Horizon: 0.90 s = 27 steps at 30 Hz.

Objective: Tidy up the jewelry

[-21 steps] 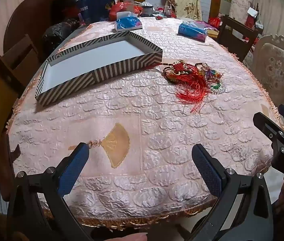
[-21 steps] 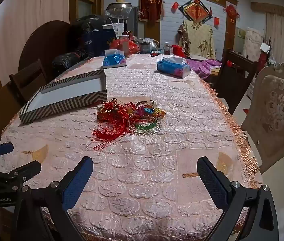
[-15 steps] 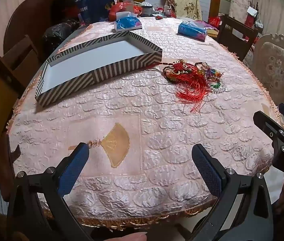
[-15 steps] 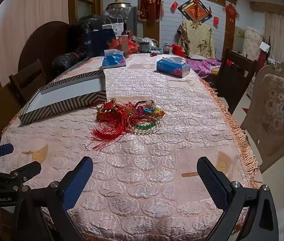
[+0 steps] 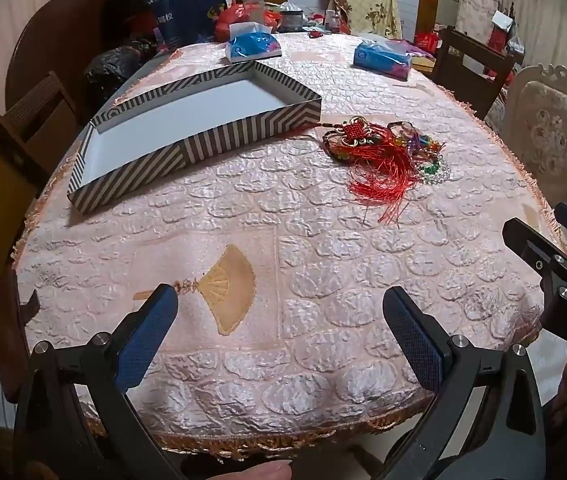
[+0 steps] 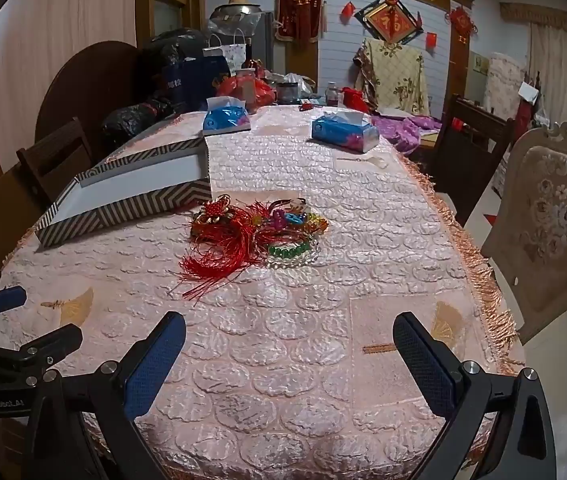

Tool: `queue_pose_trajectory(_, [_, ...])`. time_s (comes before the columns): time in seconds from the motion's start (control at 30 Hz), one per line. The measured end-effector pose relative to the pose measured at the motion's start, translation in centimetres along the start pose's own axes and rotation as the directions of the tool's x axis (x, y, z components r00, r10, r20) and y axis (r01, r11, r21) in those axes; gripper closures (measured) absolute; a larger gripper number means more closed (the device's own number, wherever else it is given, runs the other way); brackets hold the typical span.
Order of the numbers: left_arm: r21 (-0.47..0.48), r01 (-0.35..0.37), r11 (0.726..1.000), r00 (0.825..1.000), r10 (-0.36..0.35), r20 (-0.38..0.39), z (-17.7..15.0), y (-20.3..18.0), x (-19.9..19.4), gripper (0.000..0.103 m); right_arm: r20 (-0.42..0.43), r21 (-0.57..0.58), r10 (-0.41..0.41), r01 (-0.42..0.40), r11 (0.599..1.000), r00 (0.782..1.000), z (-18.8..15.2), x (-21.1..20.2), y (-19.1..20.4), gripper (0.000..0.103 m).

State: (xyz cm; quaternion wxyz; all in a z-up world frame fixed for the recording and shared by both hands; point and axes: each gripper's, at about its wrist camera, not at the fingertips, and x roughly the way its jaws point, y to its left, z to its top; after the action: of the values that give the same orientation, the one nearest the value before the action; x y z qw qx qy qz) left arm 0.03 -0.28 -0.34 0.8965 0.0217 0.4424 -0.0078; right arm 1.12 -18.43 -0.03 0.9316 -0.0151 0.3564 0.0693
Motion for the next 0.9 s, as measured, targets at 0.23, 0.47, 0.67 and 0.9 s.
queue_pose_trajectory(0.23, [-0.001, -0.005, 1.000, 1.000, 0.005, -0.004, 0.00, -0.11, 0.31, 0.000, 0.000, -0.001, 0.002, -0.002, 1.000, 1.000, 0.09, 0.16, -0.02, 0.000])
queue_pose_trajectory(0.47, [-0.003, -0.005, 1.000, 1.000, 0.005, -0.007, -0.11, 0.08, 0.52, 0.000, -0.003, -0.002, 0.002, -0.002, 1.000, 1.000, 0.11, 0.11, 0.02, 0.000])
queue_pose_trajectory(0.67, [0.004, -0.011, 1.000, 1.000, 0.011, 0.007, -0.27, 0.06, 0.37, 0.000, -0.009, 0.000, 0.002, -0.002, 1.000, 1.000, 0.03, 0.38, 0.15, 0.000])
queue_pose_trajectory(0.9, [0.005, -0.002, 1.000, 1.000, 0.002, 0.014, -0.31, 0.05, 0.42, 0.000, -0.017, -0.015, -0.002, 0.002, 1.000, 1.000, -0.14, 0.52, 0.43, 0.000])
